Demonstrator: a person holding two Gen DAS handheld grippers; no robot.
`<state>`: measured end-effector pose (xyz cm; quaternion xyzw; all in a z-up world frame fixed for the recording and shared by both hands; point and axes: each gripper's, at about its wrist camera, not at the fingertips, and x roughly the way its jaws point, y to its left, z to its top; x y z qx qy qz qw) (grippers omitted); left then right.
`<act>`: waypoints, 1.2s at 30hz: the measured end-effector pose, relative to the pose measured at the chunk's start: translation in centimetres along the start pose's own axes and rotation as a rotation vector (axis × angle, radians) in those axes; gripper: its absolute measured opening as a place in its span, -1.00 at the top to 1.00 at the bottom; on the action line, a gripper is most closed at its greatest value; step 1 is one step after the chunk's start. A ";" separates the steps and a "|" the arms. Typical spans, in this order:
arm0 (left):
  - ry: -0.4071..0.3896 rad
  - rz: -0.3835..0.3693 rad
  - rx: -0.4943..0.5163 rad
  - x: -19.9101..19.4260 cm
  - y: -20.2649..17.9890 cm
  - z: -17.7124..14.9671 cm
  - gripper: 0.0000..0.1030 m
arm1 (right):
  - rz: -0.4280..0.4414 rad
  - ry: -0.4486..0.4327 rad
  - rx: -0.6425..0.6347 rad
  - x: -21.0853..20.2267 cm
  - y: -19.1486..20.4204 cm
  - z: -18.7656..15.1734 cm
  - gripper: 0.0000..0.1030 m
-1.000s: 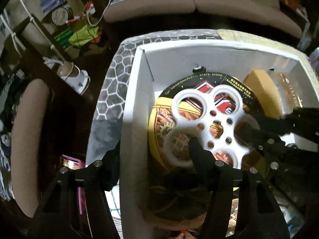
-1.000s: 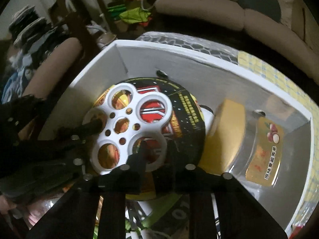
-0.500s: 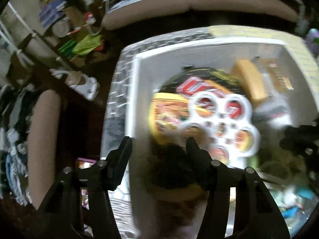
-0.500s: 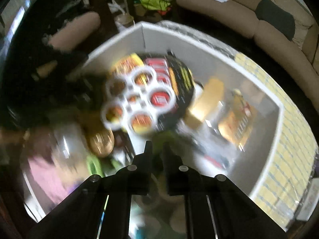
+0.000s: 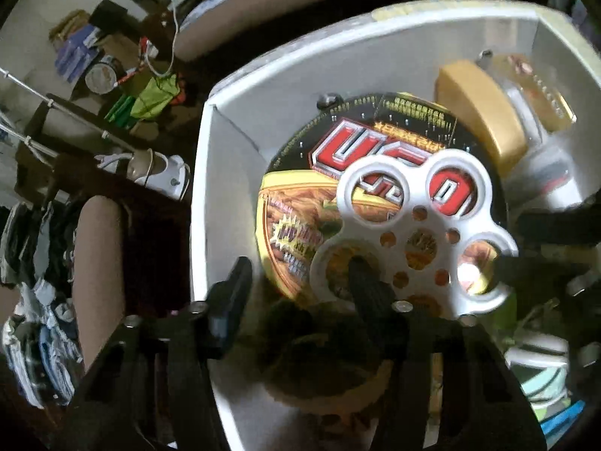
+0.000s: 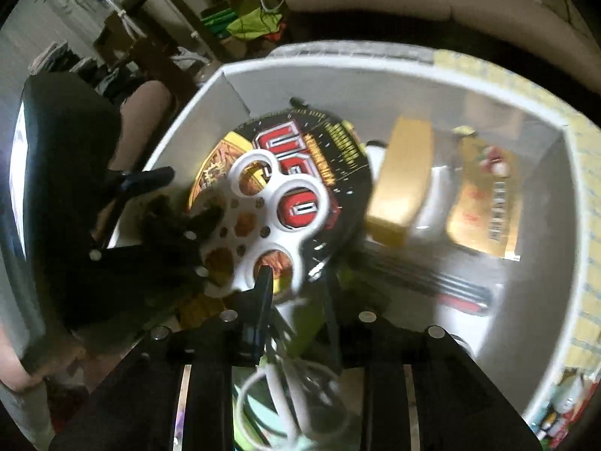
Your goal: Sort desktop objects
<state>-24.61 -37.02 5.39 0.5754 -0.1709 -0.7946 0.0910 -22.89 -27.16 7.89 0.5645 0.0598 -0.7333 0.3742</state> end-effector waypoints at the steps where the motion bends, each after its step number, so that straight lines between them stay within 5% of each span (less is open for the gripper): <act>1: 0.015 -0.029 -0.016 0.4 0.2 0.1 0.29 | -0.010 0.006 -0.014 0.5 0.3 -0.1 0.47; 4: 0.005 -0.135 -0.058 0.0 0.1 0.3 0.42 | -0.013 -0.010 -0.054 0.3 0.7 -0.1 0.68; 11: -0.022 -0.208 -0.001 -3.6 -2.9 0.7 0.54 | 0.005 -0.027 -0.068 -5.1 -0.6 -0.8 0.73; 14: -0.028 -0.259 0.031 -5.6 -4.6 0.6 0.31 | -0.016 -0.017 -0.063 -7.1 -1.7 -1.6 0.73; 18: -0.007 -0.254 0.124 -6.8 -9.3 0.4 0.26 | -0.077 0.051 -0.057 -7.5 -3.4 -3.3 0.74; 25: 0.003 -0.246 0.076 -7.0 -9.9 0.1 0.10 | -0.172 0.075 -0.061 -7.8 -5.4 -5.2 0.80; 31: -0.031 -0.308 -0.069 -7.9 -5.4 -1.1 -0.17 | -0.144 0.000 -0.045 -10.2 -6.1 -5.5 0.62; 36: -0.103 -0.344 -0.123 -10.5 -4.5 -4.1 -0.57 | -0.112 -0.058 -0.042 -12.3 -5.8 -7.2 0.10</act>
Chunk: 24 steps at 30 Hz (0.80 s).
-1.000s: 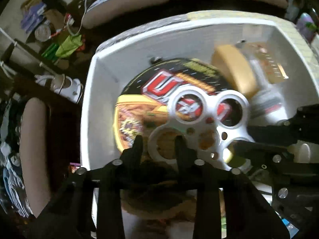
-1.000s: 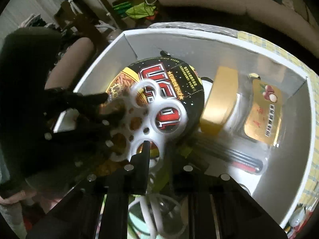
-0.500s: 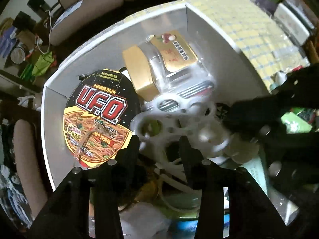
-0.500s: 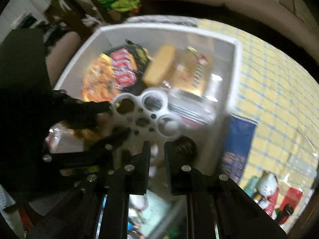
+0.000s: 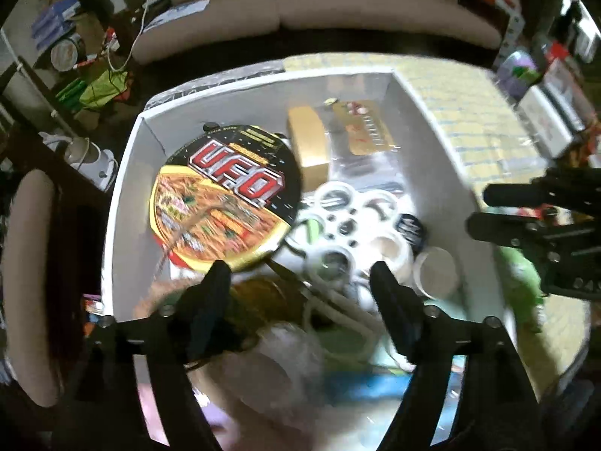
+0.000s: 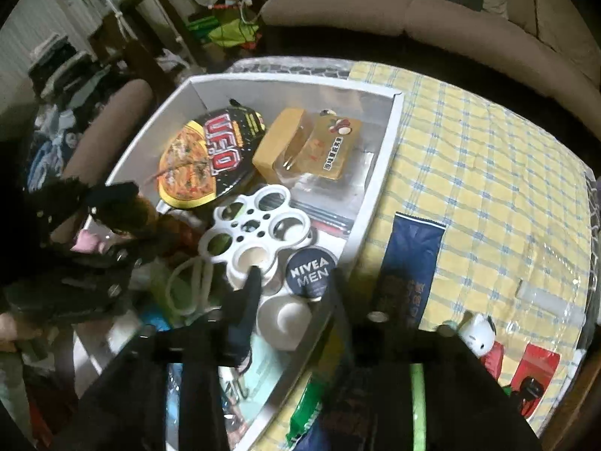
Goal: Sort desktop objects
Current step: 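Withdraw both tools from the box back over the table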
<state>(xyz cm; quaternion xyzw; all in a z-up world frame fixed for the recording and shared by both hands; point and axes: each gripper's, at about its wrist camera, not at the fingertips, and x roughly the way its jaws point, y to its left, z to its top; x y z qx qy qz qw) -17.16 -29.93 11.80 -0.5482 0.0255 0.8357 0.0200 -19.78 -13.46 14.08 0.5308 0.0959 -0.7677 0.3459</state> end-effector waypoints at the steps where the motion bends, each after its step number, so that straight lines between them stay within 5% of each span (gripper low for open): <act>1: -0.012 0.003 -0.003 -0.5 -0.3 -0.7 -0.67 | 0.006 -0.007 0.002 -0.2 0.1 -0.2 0.04; 6: -0.069 0.068 -0.017 -2.9 -2.5 -3.1 -0.87 | 0.021 -0.020 0.006 -1.6 0.8 -2.2 -0.16; 13: -0.149 0.049 -0.048 -6.8 -5.3 -5.8 -1.00 | 0.029 -0.081 0.043 -5.7 0.7 -5.7 -0.84; 24: -0.190 -0.068 -0.052 -10.1 -14.3 -4.8 -1.00 | -0.108 -0.174 0.156 -14.1 -9.9 -13.0 -0.86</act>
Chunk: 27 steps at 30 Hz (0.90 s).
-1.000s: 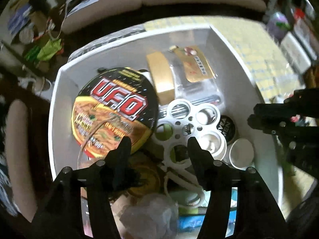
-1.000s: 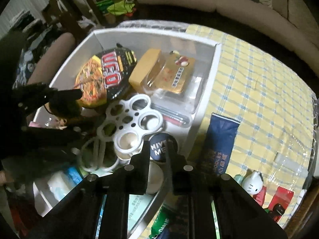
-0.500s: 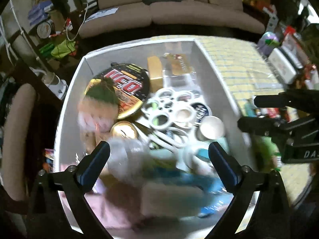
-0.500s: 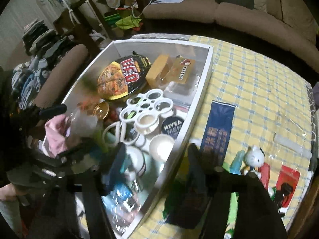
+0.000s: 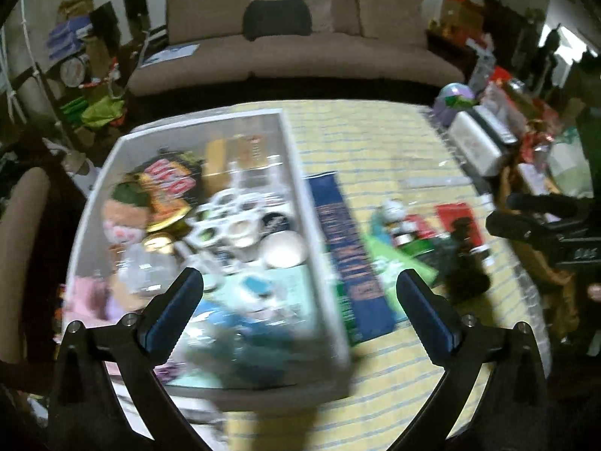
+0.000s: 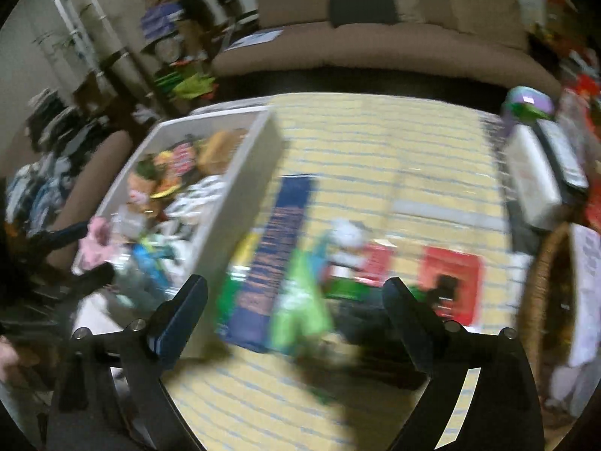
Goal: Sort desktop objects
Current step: 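Withdraw both tools from the box back over the table, then grasp the clear plastic tray on the table with the left tool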
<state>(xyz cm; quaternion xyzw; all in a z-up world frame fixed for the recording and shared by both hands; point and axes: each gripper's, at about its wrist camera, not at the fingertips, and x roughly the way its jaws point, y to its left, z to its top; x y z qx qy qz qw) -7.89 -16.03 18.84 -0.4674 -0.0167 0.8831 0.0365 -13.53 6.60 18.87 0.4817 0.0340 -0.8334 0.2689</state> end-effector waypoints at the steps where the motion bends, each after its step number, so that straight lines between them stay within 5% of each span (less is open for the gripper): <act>1: 0.000 -0.011 -0.001 0.3 -1.0 0.3 -1.00 | -0.024 -0.006 0.005 -0.4 -1.3 -0.3 -0.86; 7: 0.040 -0.123 0.025 4.3 -6.8 2.3 -0.99 | -0.120 -0.005 0.029 -0.5 -7.7 -1.6 -0.86; 14: 0.073 -0.042 0.079 11.7 -12.3 6.1 -0.84 | -0.104 -0.015 0.115 1.8 -13.8 -0.5 -0.71; 18: 0.127 0.001 0.109 16.8 -14.4 8.1 -0.26 | -0.091 -0.021 0.190 4.3 -17.0 0.7 -0.54; 22: 0.177 0.020 0.122 21.9 -15.8 9.1 -0.09 | -0.134 -0.008 0.227 7.5 -19.1 1.8 -0.03; 27: 0.232 0.023 0.134 26.3 -16.8 9.5 0.11 | -0.158 0.030 0.236 11.0 -20.7 2.1 0.01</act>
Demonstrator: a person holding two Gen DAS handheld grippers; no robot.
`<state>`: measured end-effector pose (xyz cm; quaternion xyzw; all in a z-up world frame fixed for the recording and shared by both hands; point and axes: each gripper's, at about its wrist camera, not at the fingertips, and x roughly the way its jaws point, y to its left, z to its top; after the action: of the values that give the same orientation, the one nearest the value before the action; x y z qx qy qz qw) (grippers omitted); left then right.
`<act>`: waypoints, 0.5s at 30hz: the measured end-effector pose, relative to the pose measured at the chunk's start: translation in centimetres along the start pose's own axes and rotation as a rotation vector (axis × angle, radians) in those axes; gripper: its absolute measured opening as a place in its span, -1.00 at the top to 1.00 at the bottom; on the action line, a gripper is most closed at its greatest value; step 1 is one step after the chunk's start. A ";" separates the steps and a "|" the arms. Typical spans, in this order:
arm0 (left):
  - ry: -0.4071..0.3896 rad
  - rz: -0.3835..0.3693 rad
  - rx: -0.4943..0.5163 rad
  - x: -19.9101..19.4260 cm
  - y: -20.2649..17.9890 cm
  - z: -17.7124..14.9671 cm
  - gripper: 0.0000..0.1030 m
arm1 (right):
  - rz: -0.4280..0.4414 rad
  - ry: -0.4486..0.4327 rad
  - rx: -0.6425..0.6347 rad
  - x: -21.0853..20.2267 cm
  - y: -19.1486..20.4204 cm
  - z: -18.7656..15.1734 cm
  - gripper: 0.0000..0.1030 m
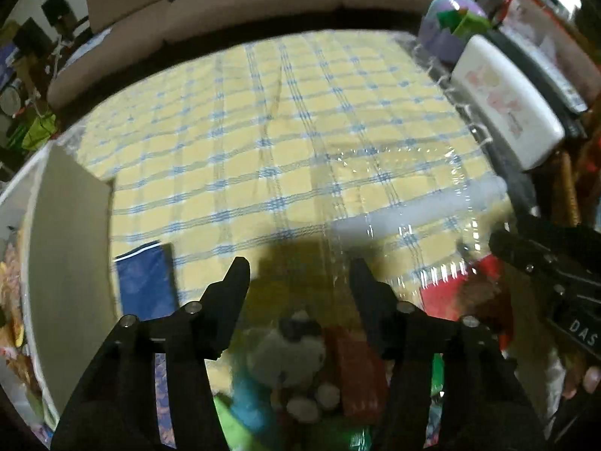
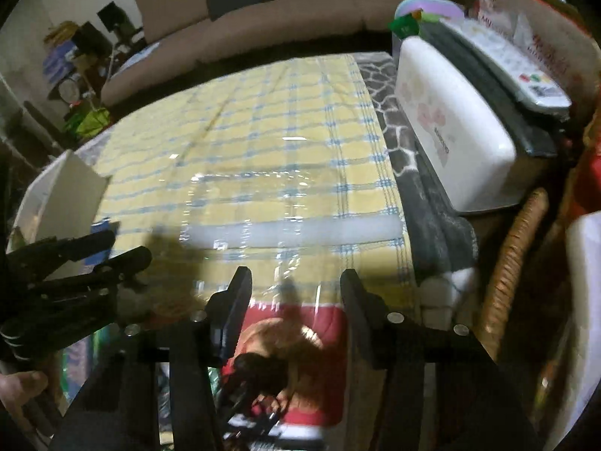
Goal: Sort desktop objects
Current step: 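Grasp the clear plastic tray on the table with the left tool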
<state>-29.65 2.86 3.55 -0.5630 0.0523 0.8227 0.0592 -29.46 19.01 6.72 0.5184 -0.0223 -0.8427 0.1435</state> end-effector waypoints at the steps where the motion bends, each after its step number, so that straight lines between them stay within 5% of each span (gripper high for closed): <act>1: 0.010 -0.018 -0.003 0.5 0.0 0.0 0.30 | 0.001 0.005 0.002 0.3 -0.1 0.0 0.10; 4: 0.038 -0.074 0.004 1.7 -0.5 -0.2 0.70 | 0.036 0.019 0.001 1.2 -0.4 -0.3 0.49; 9: 0.037 -0.109 -0.005 0.9 -0.7 -0.7 0.66 | 0.030 -0.006 -0.019 -0.1 -0.1 -0.3 0.49; 15: -0.022 -0.154 -0.031 -4.6 0.8 -0.5 0.60 | 0.037 -0.057 -0.040 -4.8 1.8 0.7 0.49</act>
<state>-27.66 1.82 7.64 -0.5573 -0.0044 0.8225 0.1139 -27.66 18.46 11.56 0.4907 -0.0191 -0.8546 0.1687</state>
